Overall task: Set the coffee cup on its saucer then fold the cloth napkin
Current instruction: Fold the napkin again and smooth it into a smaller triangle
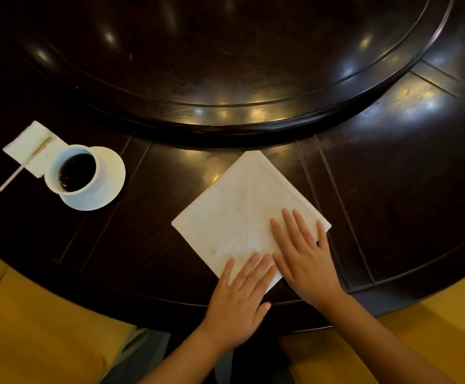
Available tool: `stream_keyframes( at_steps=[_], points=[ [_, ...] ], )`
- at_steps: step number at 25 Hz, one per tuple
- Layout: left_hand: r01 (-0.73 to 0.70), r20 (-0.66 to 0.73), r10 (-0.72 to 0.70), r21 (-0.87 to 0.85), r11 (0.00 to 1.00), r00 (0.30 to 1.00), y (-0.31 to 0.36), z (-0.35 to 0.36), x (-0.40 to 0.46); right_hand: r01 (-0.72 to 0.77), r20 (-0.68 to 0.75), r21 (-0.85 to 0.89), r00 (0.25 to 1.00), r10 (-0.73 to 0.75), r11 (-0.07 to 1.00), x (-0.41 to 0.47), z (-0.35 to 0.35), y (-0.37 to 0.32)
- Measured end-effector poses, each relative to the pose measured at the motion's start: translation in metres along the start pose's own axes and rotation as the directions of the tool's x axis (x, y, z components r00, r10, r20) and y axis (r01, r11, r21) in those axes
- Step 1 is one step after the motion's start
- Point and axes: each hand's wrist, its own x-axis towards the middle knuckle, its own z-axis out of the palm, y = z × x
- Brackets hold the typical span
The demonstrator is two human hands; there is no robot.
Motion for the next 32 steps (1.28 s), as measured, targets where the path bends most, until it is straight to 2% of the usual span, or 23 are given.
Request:
stream_keyframes(
  at_steps=[5, 8, 12, 16, 19, 23, 28, 32],
  points=[
    [0.010, 0.106, -0.013, 0.029, 1.000, 0.994, -0.004, -0.001, -0.003, 0.188, 0.131, 0.033, 0.973, -0.191, 0.982, -0.013, -0.004, 0.025],
    [0.029, 0.139, -0.027, -0.013, 0.999, 0.990, -0.002, -0.006, -0.001, 0.267, 0.106, 0.040, 0.957, -0.270, 0.963, -0.018, -0.006, 0.031],
    [-0.101, 0.090, 0.111, -0.111, 0.989, 0.990, -0.021, -0.018, -0.011, 0.439, 0.050, 0.043, 0.896, -0.441, 0.898, -0.015, -0.011, 0.040],
    [-0.185, 0.015, 0.188, -0.089, 0.979, 0.982, -0.065, -0.031, -0.018, 0.580, 0.043, 0.030, 0.813, -0.580, 0.814, -0.004, -0.017, 0.033],
    [-0.257, -0.021, 0.256, -0.041, 0.966, 0.966, -0.079, -0.032, -0.007, 0.619, -0.012, 0.023, 0.786, -0.618, 0.785, 0.001, -0.016, 0.024],
    [-0.401, -0.078, 0.403, 0.046, 0.915, 0.912, -0.086, -0.036, 0.008, 0.647, -0.035, 0.003, 0.762, -0.646, 0.763, 0.008, -0.012, 0.021],
    [-0.491, -0.103, 0.491, 0.034, 0.871, 0.865, -0.093, -0.035, 0.011, 0.723, 0.073, 0.063, 0.684, -0.726, 0.688, 0.021, -0.022, 0.029],
    [-0.494, -0.074, 0.490, -0.056, 0.868, 0.869, -0.106, -0.043, 0.010, 0.662, 0.117, 0.105, 0.733, -0.670, 0.742, 0.033, -0.034, 0.032]
  ],
)
